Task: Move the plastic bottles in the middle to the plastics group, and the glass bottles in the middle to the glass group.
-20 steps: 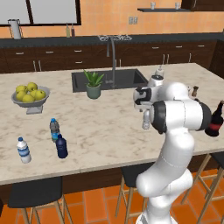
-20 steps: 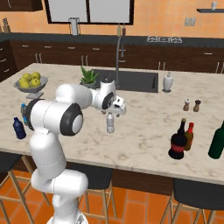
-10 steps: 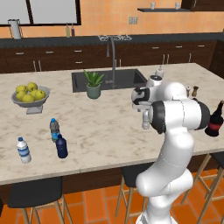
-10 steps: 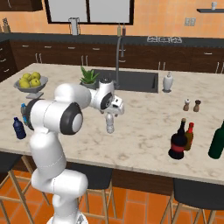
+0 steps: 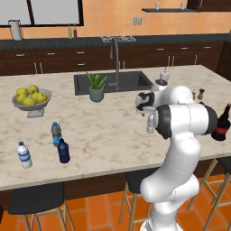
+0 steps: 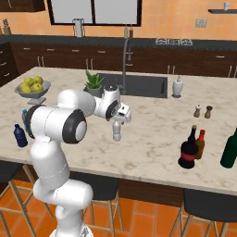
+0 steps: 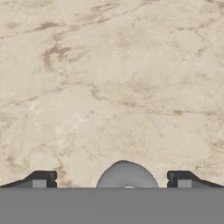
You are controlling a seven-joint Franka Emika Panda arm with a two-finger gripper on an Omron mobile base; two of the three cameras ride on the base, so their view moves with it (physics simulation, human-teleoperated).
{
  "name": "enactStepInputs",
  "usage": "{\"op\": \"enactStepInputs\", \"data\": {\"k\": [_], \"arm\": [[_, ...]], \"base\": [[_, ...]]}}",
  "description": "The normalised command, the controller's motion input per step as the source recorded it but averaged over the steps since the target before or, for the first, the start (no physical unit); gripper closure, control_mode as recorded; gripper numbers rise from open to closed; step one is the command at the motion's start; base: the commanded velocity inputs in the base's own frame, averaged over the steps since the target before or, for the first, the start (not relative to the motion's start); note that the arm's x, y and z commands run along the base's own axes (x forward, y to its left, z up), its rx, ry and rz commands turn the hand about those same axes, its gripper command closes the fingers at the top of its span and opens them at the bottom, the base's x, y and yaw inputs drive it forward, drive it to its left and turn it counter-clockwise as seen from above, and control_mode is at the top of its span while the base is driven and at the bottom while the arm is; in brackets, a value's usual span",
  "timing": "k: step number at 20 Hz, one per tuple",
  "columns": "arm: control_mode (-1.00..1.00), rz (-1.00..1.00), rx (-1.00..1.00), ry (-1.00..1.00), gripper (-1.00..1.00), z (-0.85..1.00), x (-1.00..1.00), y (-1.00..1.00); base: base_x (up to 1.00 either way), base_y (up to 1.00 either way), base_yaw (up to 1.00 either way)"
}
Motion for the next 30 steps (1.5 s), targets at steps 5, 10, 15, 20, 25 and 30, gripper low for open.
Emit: {"op": "enactStepInputs", "data": {"k": [5, 10, 15, 20, 25, 30], "arm": [[-1.0, 0.0, 0.0, 0.0, 1.0, -0.13, 0.0, 0.0], [-1.0, 0.0, 0.0, 0.04, 1.0, -0.24, -0.02, 0.0], [-1.0, 0.0, 0.0, -0.01, 1.0, 0.01, -0.3, 0.0], [-1.0, 0.07, 0.0, -0.09, 1.0, 0.48, -0.49, 0.26], [-1.0, 0.12, 0.0, -0.16, 1.0, 0.28, -0.48, 0.82], [-1.0, 0.11, 0.0, 0.0, 1.0, 0.12, -0.36, 1.0]], "base": [[0.0, 0.0, 0.0], [0.0, 0.0, 0.0], [0.0, 0.0, 0.0], [0.0, 0.0, 0.0], [0.0, 0.0, 0.0], [0.0, 0.0, 0.0]]}}
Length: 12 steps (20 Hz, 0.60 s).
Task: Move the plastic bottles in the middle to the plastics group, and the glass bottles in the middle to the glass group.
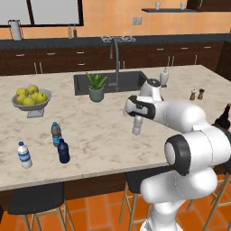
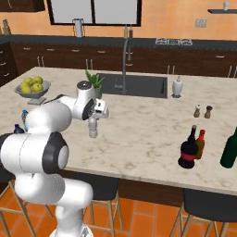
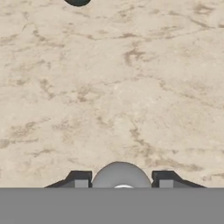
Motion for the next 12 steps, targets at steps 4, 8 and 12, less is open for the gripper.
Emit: {"op": "enactStepInputs", "data": {"k": [4, 8, 12], "arm": [[-1.0, 0.11, 0.0, 0.0, 1.0, 0.14, -0.23, 1.0], [-1.0, 0.18, 0.04, 0.0, 1.0, 0.16, -0.13, 0.93], [-1.0, 0.18, 0.07, 0.0, 1.0, 0.1, -0.1, 0.98]], "base": [[0.0, 0.0, 0.0], [0.0, 0.0, 0.0], [0.0, 0.0, 0.0]]}}
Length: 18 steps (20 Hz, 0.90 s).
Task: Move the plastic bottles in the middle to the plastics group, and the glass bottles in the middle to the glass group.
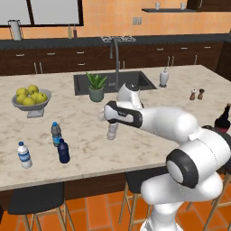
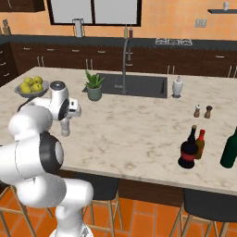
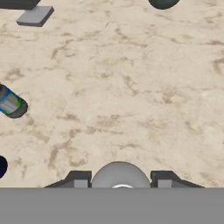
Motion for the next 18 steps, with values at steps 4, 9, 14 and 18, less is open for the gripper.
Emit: {"op": "enactStepInputs", "data": {"k": [4, 9, 14, 18], "arm": [[-1.0, 0.13, 0.03, 0.03, 1.0, 0.04, -0.02, 0.99], [-1.0, 0.03, 0.0, 0.0, 1.0, 0.0, -0.08, 1.0], [-1.0, 0.0, -0.01, 0.0, 1.0, -0.06, -0.03, 0.66], [-1.0, 0.0, 0.0, 0.0, 1.0, -0.16, 0.02, 0.39]], "base": [[0.0, 0.0, 0.0], [0.0, 0.0, 0.0], [0.0, 0.0, 0.0], [0.0, 0.0, 0.0]]}}
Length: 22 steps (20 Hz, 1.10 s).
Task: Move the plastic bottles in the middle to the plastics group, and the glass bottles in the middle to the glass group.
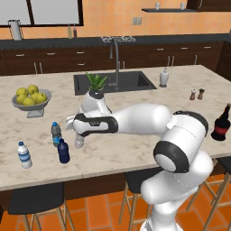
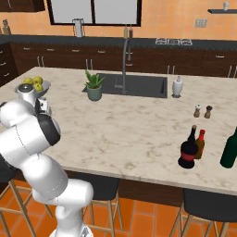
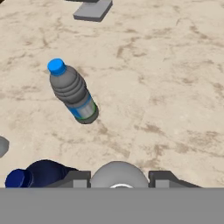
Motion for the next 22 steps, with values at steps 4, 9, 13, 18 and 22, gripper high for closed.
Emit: {"op": "enactStepInputs", "data": {"k": [4, 9, 13, 18, 22], "arm": [[-1.0, 0.0, 0.0, 0.0, 1.0, -0.25, 0.07, 0.32], [-1.0, 0.0, -0.01, 0.0, 1.0, -0.34, 0.0, 0.28], [-1.0, 0.0, -0.07, 0.0, 1.0, -0.43, 0.0, 0.06], [-1.0, 0.0, -0.01, 0.0, 1.0, -0.4, 0.0, 0.04], [-1.0, 0.0, 0.0, 0.0, 1.0, -0.36, 0.0, 0.02]], "base": [[0.0, 0.0, 0.0], [0.0, 0.0, 0.0], [0.0, 0.0, 0.0], [0.0, 0.0, 0.0], [0.0, 0.0, 0.0]]}}
